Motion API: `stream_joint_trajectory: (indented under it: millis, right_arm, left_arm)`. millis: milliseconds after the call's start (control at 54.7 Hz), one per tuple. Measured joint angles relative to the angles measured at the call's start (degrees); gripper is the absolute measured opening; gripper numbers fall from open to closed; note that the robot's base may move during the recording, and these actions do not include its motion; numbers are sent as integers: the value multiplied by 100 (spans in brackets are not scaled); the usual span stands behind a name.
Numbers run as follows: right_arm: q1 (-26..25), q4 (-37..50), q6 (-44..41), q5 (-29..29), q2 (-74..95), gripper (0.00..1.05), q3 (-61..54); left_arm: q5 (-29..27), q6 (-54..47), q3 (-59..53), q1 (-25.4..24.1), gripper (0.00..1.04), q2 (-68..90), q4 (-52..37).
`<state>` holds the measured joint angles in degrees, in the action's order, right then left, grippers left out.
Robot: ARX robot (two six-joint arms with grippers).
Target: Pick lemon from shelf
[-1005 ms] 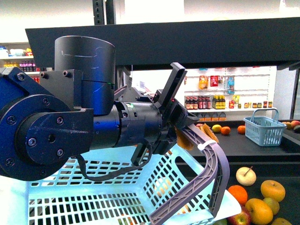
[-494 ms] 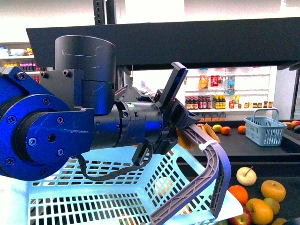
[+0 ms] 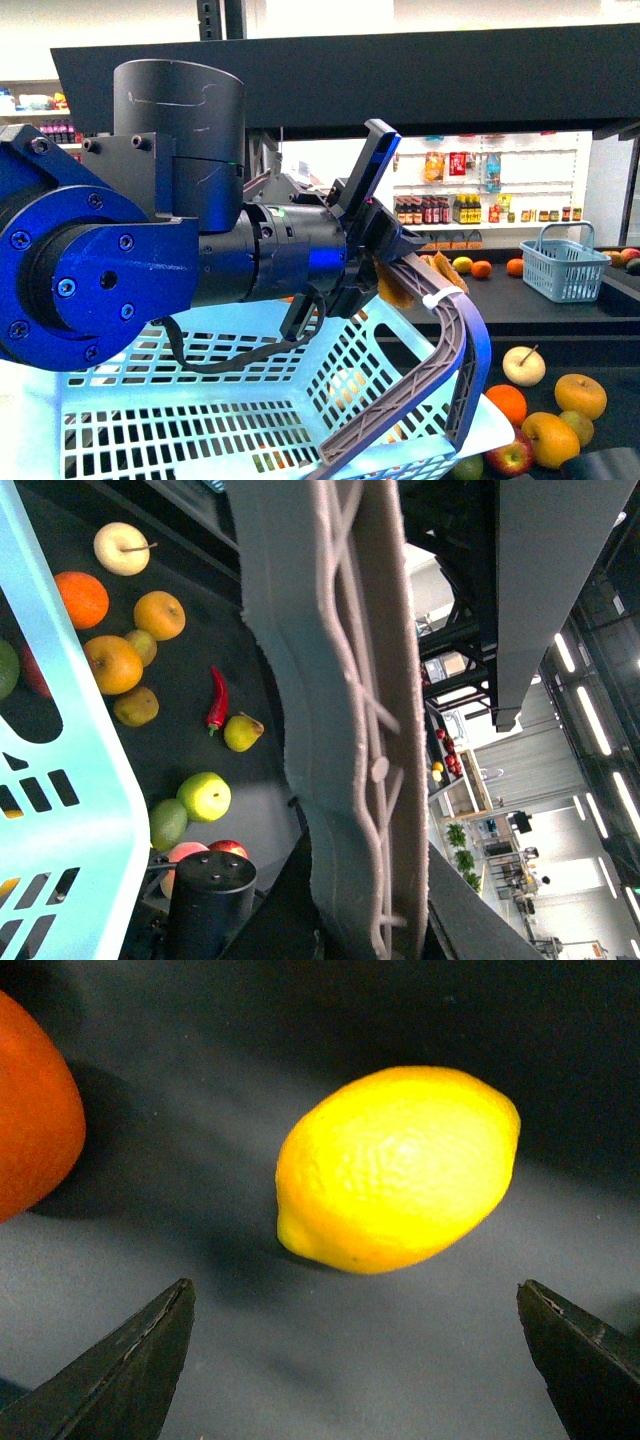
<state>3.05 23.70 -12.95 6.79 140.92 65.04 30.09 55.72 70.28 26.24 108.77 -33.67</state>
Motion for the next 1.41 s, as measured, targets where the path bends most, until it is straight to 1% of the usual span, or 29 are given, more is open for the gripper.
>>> stream_joint_trajectory:
  millis: [219, 585, 731, 823, 859, 1243, 1334, 1408]
  right_arm:
    - [2, 76, -240, 227, 326, 97, 297]
    - [39, 479, -540, 291, 787, 97, 719]
    - [42, 785, -750, 291, 1016, 97, 896]
    - [42, 686, -828, 323, 1095, 97, 986]
    - [42, 540, -876, 247, 1158, 97, 1082]
    - [101, 597, -892, 173, 1408, 97, 1174]
    - [103, 632, -874, 107, 1412, 87, 1178]
    - [101, 710, -868, 37, 1414, 77, 1182]
  left_arm:
    - [4, 0, 0, 0, 11, 0, -2]
    - [7, 0, 0, 0, 11, 0, -2]
    - [9, 2, 0, 0, 11, 0, -2]
    - [4, 0, 0, 0, 11, 0, -2]
    - [2, 0, 0, 0, 11, 0, -2]
    - [9, 2, 0, 0, 11, 0, -2]
    - [4, 2, 0, 0, 11, 0, 0]
    - [2, 0, 0, 0, 11, 0, -2]
